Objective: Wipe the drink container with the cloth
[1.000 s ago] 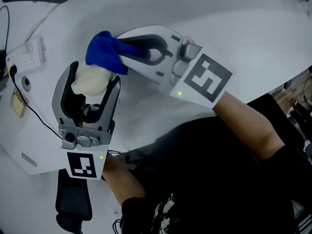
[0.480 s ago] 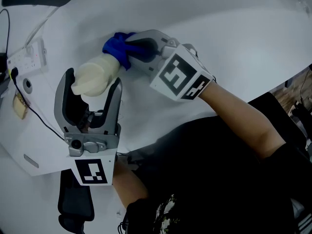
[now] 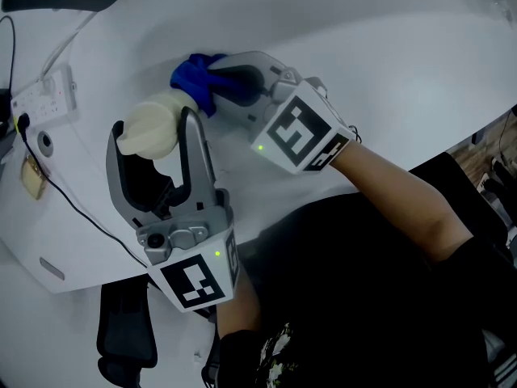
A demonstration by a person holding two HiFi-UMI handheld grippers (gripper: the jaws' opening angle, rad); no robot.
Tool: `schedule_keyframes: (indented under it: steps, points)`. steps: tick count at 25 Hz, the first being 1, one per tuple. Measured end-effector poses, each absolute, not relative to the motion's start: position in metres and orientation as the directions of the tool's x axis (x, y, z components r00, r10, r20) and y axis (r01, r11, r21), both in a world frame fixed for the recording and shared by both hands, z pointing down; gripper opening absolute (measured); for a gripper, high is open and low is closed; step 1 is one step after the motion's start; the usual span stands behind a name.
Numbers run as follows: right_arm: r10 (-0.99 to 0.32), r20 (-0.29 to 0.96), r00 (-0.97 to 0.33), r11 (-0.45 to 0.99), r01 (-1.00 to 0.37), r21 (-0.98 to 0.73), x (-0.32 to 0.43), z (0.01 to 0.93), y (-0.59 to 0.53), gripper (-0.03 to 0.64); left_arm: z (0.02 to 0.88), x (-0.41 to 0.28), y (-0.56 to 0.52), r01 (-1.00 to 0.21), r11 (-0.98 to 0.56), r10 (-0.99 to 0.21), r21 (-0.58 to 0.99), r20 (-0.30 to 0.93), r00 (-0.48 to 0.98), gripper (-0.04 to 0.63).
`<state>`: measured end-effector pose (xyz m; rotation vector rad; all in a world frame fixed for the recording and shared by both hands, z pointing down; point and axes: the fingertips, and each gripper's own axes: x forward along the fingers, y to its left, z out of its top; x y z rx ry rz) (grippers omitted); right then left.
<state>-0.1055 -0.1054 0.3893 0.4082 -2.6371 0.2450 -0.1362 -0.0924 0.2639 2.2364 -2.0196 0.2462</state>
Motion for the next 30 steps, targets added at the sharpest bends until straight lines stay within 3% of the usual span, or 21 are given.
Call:
schedule_keyframes:
  steps: [6, 9, 13, 17, 20, 24, 30]
  points:
    - [-0.354, 0.212, -0.911, 0.858, -0.406, -0.314, -0.086, 0.308, -0.129, 0.058, 0.268, -0.13, -0.083, -0.874, -0.485, -0.862, -0.011, 0.17, 0.477, 0.282]
    - [-0.314, 0.065, -0.947, 0.895, -0.318, -0.314, -0.084, 0.255, -0.127, 0.058, 0.266, -0.123, -0.081, -0.768, -0.64, -0.756, -0.01, 0.183, 0.628, 0.282]
    - [-0.228, -0.026, -0.973, 0.937, -0.213, -0.277, -0.093, 0.238, -0.115, 0.058, 0.265, -0.115, -0.087, -0.715, -0.699, -0.703, -0.005, 0.186, 0.687, 0.282]
    - [-0.236, 0.025, -0.972, 0.906, -0.229, -0.356, -0.097, 0.277, -0.116, 0.057, 0.265, -0.118, -0.086, -0.73, -0.683, -0.719, 0.021, 0.157, 0.677, 0.282]
    - [-0.244, 0.158, -0.957, 0.891, -0.285, -0.352, -0.098, 0.322, -0.116, 0.057, 0.266, -0.119, -0.086, -0.733, -0.679, -0.723, 0.047, 0.132, 0.678, 0.282]
    - [-0.238, 0.362, -0.901, 0.893, -0.349, -0.283, -0.099, 0.377, -0.111, 0.057, 0.266, -0.118, -0.087, -0.734, -0.674, -0.725, 0.081, 0.115, 0.679, 0.282]
    - [-0.263, 0.448, -0.854, 0.915, -0.368, -0.164, -0.102, 0.39, -0.111, 0.057, 0.27, -0.123, -0.089, -0.842, -0.538, -0.825, 0.03, 0.184, 0.534, 0.292]
